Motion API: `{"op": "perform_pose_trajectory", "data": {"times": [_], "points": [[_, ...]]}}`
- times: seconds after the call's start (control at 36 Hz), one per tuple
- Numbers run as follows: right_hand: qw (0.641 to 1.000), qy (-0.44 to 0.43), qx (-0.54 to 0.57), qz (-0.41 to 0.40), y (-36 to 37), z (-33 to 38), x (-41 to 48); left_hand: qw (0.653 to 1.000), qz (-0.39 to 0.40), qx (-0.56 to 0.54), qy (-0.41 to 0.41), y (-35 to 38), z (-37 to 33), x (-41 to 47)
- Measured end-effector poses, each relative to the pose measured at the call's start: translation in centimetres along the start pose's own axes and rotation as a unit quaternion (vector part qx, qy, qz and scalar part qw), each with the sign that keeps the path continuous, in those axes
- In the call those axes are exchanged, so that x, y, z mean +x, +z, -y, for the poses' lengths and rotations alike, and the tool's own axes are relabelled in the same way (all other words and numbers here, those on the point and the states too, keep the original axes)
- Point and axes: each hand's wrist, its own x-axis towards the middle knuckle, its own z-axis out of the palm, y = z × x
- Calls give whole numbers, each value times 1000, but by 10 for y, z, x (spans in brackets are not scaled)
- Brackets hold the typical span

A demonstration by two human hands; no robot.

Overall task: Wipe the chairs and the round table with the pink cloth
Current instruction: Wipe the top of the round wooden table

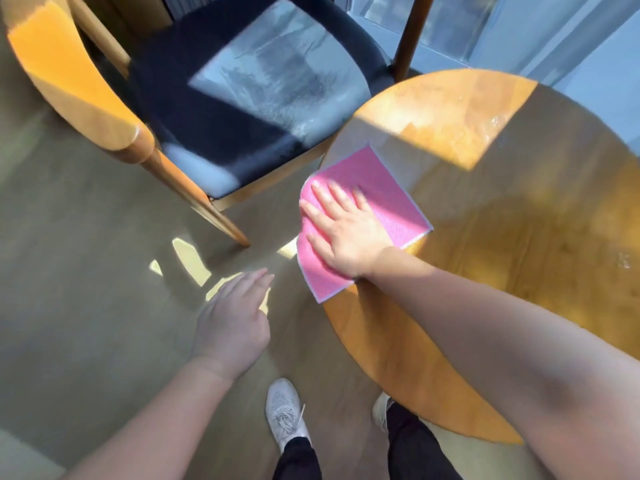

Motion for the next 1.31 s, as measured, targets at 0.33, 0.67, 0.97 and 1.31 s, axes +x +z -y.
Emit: {"op": "perform_pose_trajectory", "data": {"times": [0.33,0.67,0.97,1.31], "points": [[995,79,29,-47,-33,-107,89,996,-55,10,76,29,-75,72],[994,79,47,-61,-36,-141,94,996,-92,15,11,77,-147,122],[968,237,58,-50,-18,-202,-21,995,-83,40,26,78,-148,124],[949,312,41,-29,2,-199,-103,995,-61,71,38,79,-148,127]]}}
